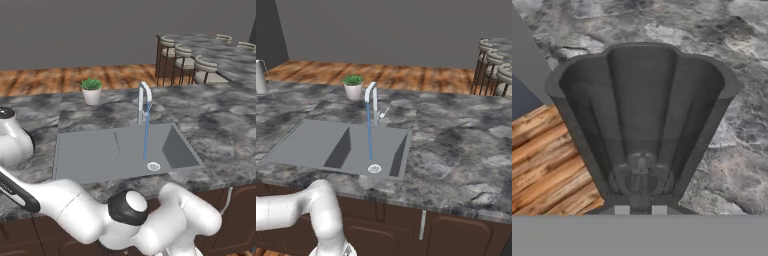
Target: Turn on the sink faucet and place the jug under the water for a few seconds to fill it up.
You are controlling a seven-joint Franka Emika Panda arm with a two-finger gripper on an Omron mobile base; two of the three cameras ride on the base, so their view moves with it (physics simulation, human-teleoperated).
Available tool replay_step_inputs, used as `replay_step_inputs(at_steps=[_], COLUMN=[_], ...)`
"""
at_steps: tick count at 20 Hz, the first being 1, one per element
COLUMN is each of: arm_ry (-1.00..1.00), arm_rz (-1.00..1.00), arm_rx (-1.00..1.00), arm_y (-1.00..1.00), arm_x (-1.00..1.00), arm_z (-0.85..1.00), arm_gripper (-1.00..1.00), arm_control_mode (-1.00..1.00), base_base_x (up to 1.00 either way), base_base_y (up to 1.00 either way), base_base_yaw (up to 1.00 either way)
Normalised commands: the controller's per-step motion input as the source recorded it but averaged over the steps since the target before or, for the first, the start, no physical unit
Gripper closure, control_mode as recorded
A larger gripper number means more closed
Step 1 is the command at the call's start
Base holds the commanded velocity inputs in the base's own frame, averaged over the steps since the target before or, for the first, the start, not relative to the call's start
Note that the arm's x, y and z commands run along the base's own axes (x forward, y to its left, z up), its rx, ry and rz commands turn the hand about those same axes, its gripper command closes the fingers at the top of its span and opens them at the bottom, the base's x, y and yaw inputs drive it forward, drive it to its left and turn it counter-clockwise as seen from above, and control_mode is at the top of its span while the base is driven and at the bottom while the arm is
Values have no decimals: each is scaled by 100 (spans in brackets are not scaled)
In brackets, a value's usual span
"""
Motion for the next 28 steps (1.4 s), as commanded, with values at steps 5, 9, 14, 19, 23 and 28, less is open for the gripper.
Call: replay_step_inputs(at_steps=[5,9,14,19,23,28], arm_ry=[-8,-2,-2,-6,-3,-2], arm_rz=[0,0,0,0,0,-2], arm_rx=[0,0,3,10,14,23], arm_y=[-100,-100,-100,-100,-100,-100], arm_x=[-52,-34,-23,-29,-9,0], arm_z=[21,40,37,18,10,3], arm_gripper=[100,100,100,100,100,100], arm_control_mode=[-100,-100,-100,-100,-100,-100], base_base_x=[0,0,0,0,0,0], base_base_y=[0,0,0,0,0,0], base_base_yaw=[0,0,0,0,0,0])
